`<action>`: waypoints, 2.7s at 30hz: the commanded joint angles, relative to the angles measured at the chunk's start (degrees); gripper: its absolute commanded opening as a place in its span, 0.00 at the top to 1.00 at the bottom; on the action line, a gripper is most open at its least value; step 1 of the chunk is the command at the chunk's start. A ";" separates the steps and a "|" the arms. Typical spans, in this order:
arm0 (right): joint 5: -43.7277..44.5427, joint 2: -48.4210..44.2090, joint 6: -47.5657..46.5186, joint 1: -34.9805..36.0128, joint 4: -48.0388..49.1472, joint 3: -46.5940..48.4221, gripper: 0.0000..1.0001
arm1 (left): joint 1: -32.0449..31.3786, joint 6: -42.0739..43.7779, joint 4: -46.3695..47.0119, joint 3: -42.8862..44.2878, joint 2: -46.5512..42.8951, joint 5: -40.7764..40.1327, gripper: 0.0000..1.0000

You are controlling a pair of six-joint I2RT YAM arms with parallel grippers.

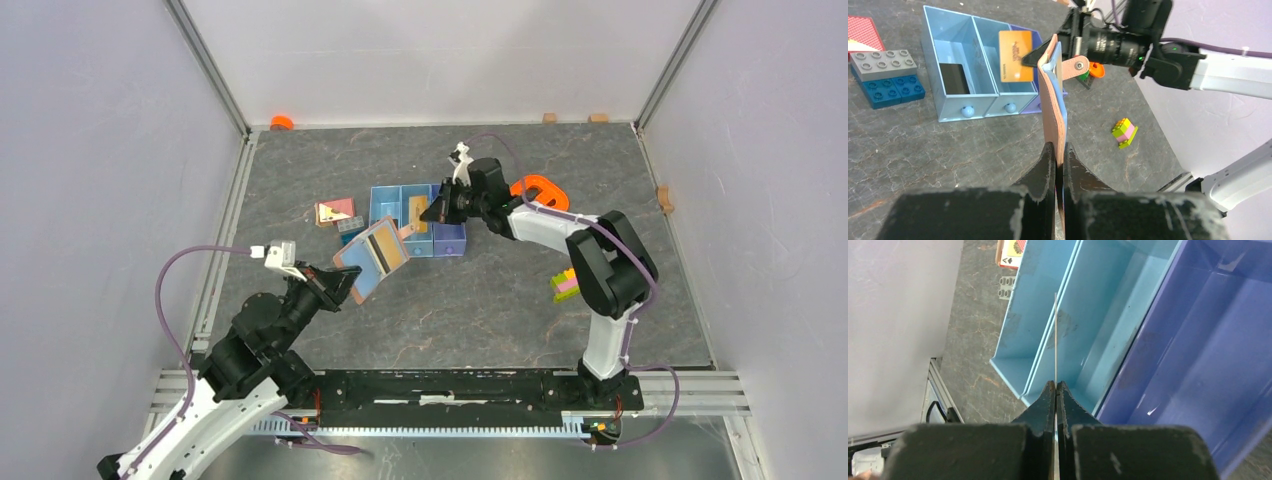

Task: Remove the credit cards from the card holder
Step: Place the credit card in the storage box, then remove the credit card from the card holder.

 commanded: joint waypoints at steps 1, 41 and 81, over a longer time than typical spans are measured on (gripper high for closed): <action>1.30 3.50 -1.65 1.63 -2.00 5.83 1.00 | 0.15 2.62 5.84 -0.80 -2.33 -1.80 0.98; 24.05 -55.42 -9.50 2.11 10.42 -45.41 0.02 | 0.22 -3.36 35.13 0.47 27.56 7.83 0.98; -3.98 -55.05 -0.07 -4.54 40.18 -55.06 0.02 | 0.18 -0.92 51.36 -6.32 29.12 27.19 0.98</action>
